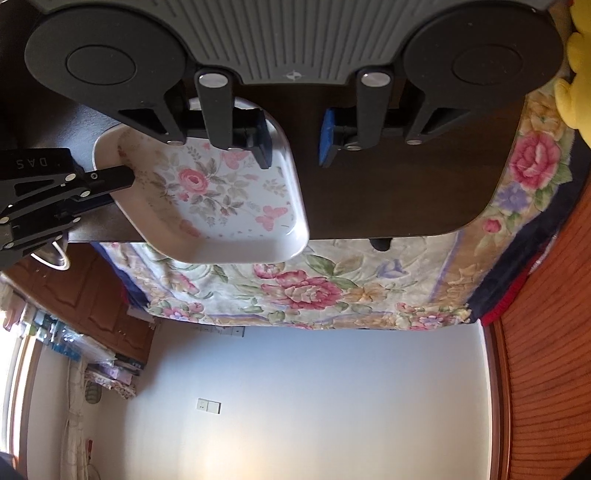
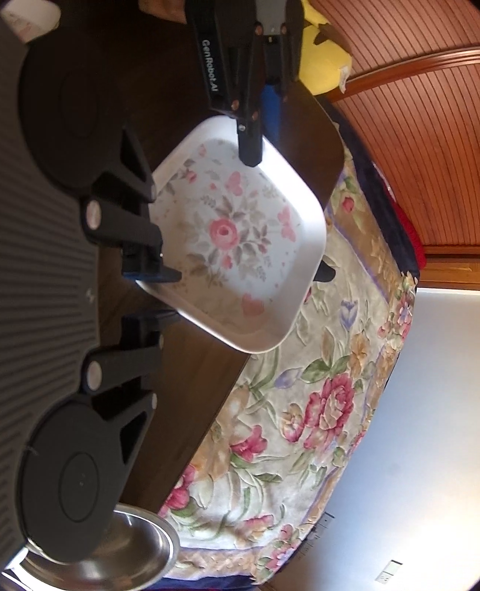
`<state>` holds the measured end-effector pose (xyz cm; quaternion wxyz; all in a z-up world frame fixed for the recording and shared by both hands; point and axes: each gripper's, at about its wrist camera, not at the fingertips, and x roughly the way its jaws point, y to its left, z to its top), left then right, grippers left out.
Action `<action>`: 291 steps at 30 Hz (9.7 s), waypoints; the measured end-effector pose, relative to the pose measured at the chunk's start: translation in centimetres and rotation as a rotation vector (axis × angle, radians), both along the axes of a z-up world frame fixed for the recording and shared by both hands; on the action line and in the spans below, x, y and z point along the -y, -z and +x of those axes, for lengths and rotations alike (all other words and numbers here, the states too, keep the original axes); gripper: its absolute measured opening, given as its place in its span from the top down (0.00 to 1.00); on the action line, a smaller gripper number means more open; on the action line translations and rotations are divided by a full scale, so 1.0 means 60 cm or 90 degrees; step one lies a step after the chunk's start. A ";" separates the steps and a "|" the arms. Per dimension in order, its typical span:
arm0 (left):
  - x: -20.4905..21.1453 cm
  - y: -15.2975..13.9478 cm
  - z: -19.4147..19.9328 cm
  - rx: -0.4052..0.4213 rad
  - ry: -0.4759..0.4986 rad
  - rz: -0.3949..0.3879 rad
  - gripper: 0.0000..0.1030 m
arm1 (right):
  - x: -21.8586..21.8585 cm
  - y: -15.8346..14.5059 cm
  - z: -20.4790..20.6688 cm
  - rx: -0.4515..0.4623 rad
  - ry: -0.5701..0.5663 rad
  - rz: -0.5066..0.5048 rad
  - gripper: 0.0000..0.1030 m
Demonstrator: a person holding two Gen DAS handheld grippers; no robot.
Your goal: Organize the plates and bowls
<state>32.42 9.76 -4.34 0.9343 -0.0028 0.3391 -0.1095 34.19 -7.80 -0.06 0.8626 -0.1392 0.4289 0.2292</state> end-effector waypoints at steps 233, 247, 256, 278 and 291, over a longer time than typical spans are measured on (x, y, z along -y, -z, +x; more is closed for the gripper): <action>0.321 -0.043 -0.195 0.048 0.132 -0.019 0.37 | 0.413 0.019 -0.235 0.250 0.221 0.284 0.53; 0.326 -0.030 -0.177 0.027 0.130 -0.016 0.56 | 0.413 0.026 -0.225 0.238 0.222 0.298 0.60; 0.324 -0.038 -0.187 0.040 0.131 -0.012 0.65 | 0.416 0.026 -0.226 0.240 0.226 0.306 0.67; 0.302 -0.095 -0.303 0.103 0.151 -0.018 0.66 | 0.403 -0.023 -0.317 0.293 0.215 0.291 0.67; 0.288 -0.080 -0.376 0.124 0.174 -0.018 0.66 | 0.411 -0.010 -0.372 0.302 0.232 0.309 0.67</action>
